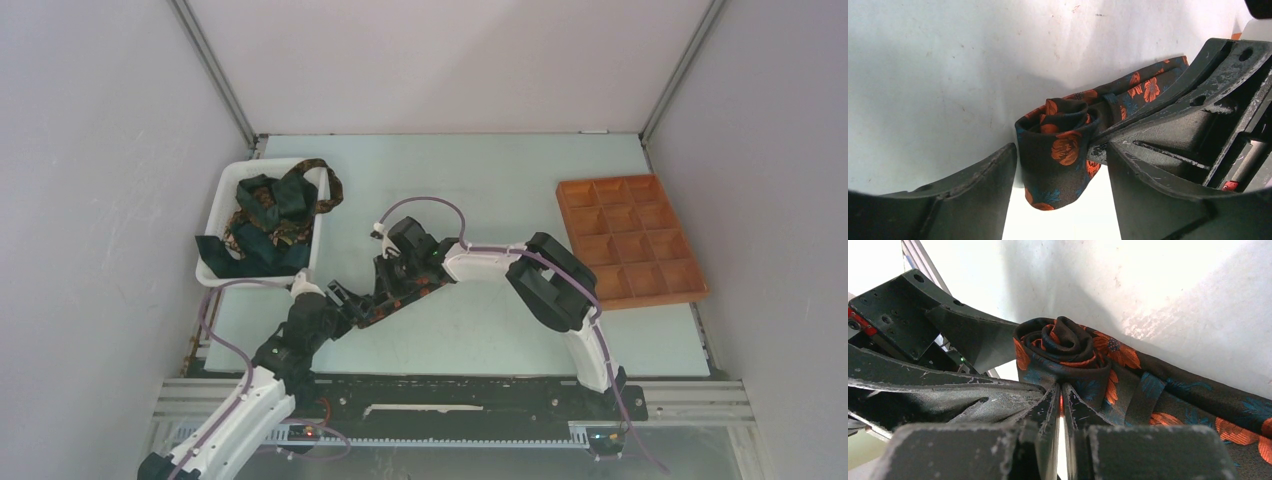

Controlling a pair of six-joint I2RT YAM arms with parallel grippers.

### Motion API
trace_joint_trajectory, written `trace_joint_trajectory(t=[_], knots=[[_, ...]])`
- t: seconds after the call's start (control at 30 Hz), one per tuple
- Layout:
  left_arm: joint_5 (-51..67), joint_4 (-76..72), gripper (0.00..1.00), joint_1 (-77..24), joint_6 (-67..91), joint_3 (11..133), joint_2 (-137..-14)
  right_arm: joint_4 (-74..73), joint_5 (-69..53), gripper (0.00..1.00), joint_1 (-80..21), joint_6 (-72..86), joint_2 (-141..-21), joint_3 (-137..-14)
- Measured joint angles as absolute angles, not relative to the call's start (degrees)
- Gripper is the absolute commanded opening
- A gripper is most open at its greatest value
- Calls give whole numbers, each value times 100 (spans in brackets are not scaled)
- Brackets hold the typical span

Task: Roll the ties
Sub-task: Roll the tie at the center of the board.

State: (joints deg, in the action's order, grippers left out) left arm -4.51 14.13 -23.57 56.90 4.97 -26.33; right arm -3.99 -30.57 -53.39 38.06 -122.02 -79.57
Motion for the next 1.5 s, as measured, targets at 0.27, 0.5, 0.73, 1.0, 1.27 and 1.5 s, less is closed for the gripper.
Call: trace_joint_trajectory(t=[0.27, 0.5, 0.73, 1.0, 1.27, 1.5], knots=[[-333, 856, 59, -2307, 5686, 340, -2934, -423, -3131, 8, -5288, 3800, -12226, -7957], [-296, 663, 39, -2305, 5642, 259, -2976, -423, -3131, 7, -5273, 3795, -12226, -7957], [-257, 683, 35, -2305, 5586, 294, -2987, -412, -3129, 8, -5271, 3798, -12226, -7957], [-261, 1269, 31, -2305, 5332, 932, -3614, -657, -3015, 9, -5148, 3730, -12081, -7955], [-416, 2093, 30, -2314, 4941, 1664, -4198, -908, -2797, 10, -4735, 3529, -11509, -7697], [-943, 2783, 28, -2587, 4838, 2270, -4772, -954, -2718, 10, -4366, 3413, -11087, -7330]])
